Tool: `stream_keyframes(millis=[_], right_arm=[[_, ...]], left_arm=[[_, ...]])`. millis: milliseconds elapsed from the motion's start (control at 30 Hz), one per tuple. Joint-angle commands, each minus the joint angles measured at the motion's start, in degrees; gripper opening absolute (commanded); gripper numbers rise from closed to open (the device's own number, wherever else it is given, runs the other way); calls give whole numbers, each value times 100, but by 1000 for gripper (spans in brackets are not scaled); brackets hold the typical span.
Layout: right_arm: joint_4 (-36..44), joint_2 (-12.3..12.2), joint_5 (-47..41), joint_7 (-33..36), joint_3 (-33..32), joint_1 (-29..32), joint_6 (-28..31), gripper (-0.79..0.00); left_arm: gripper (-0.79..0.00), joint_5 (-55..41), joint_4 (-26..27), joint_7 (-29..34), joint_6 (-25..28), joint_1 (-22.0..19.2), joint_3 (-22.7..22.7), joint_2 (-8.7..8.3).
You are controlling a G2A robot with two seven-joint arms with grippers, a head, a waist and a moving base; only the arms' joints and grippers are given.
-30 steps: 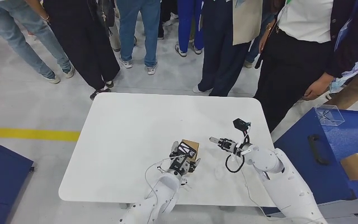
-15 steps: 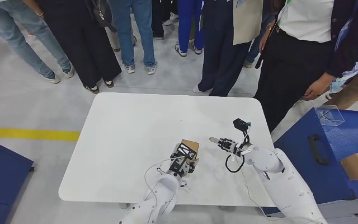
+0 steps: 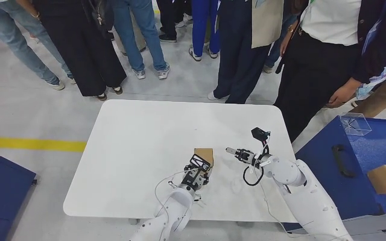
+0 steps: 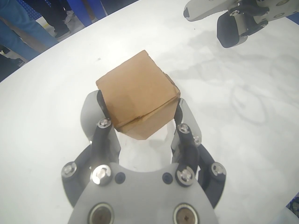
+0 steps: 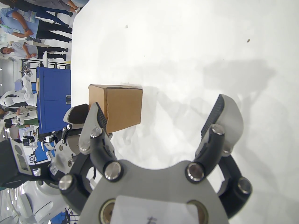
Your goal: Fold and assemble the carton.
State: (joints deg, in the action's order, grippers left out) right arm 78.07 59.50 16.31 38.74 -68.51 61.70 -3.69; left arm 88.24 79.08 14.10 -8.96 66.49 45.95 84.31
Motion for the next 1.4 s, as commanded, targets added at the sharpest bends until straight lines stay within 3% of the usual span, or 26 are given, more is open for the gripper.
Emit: stream_keyframes(millis=[0, 167, 200, 267, 467, 600, 767, 1200, 1267, 1367], right_arm=[[0, 0, 0, 0, 0, 0, 0, 0], [0, 0, 0, 0, 0, 0, 0, 0], [0, 0, 0, 0, 0, 0, 0, 0], [0, 0, 0, 0, 0, 0, 0, 0], [14, 1, -19, 0, 1, 35, 38, 0], [75, -11, 43, -6, -68, 87, 42, 0], [146, -2, 42, 72, -56, 98, -91, 0], [146, -2, 42, 72, -56, 98, -91, 0], [174, -1, 76, 4, -48, 148, -35, 0], [136, 13, 119, -82, -30, 162, -109, 0]], left_arm=[[-326, 22, 24, -19, -31, 27, 20, 6], [-394, 101, 75, -49, -51, 80, 66, 17], [-286, 115, 83, -49, -48, 89, 71, 20], [0, 139, 95, -22, -45, 102, 82, 26], [0, 436, 218, 52, 88, 162, 195, -7], [0, 530, 414, 374, 1038, 120, 378, -100], [0, -809, 1054, 712, 2553, 147, 1361, -279], [0, -823, 1082, 638, 2678, 142, 1316, -278], [0, -685, 911, 261, 3304, 1, 1279, -311], [0, -128, 195, -698, 4613, -652, 1400, -410]])
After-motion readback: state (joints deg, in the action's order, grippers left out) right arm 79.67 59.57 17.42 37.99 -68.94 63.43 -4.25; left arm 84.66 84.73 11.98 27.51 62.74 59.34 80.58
